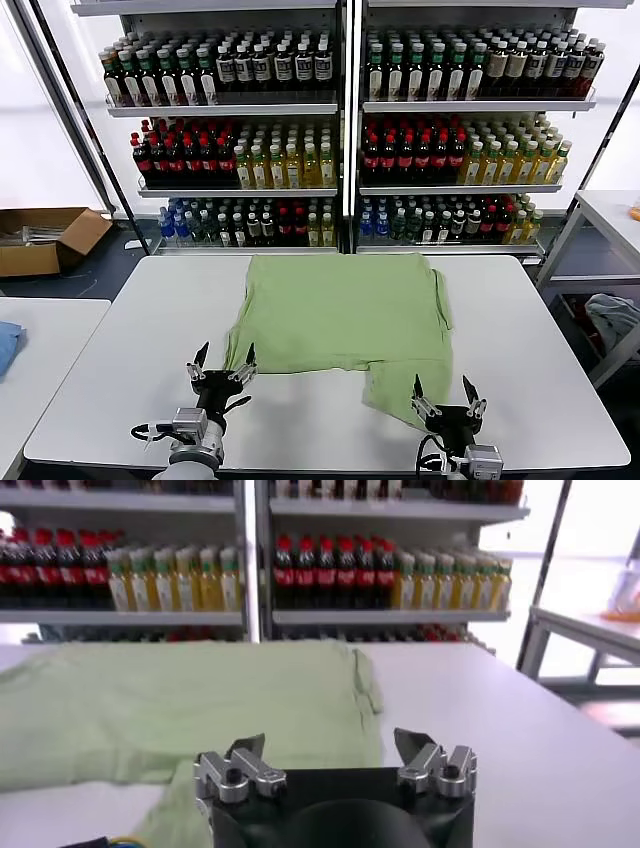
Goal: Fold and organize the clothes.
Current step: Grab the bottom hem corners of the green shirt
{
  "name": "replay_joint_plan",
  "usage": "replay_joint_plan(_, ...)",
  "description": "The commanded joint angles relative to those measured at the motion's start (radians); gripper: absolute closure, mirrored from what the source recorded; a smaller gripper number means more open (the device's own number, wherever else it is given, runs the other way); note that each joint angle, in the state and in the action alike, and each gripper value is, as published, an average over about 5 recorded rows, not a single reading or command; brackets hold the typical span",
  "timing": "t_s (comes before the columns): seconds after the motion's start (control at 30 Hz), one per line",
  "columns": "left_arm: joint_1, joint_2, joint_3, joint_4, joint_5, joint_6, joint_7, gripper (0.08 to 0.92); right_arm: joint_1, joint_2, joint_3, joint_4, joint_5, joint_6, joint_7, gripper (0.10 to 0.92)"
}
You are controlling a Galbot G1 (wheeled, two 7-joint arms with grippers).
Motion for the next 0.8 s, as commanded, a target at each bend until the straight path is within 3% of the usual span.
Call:
replay_joint_plan(0.03,-0.009,0.041,-0.014,0.013,-0.025,0.085,0.022,0.177,-0.017,0.027,-0.011,0.002,0.007,-0.035,0.059,0.203)
replay_joint_plan(0.8,-0.052,0.042,-0.023,0.072,-0.040,0.081,0.020,0.177,-0.025,0.063,-0.039,-0.020,0.000,-0.045,0.072,0.203)
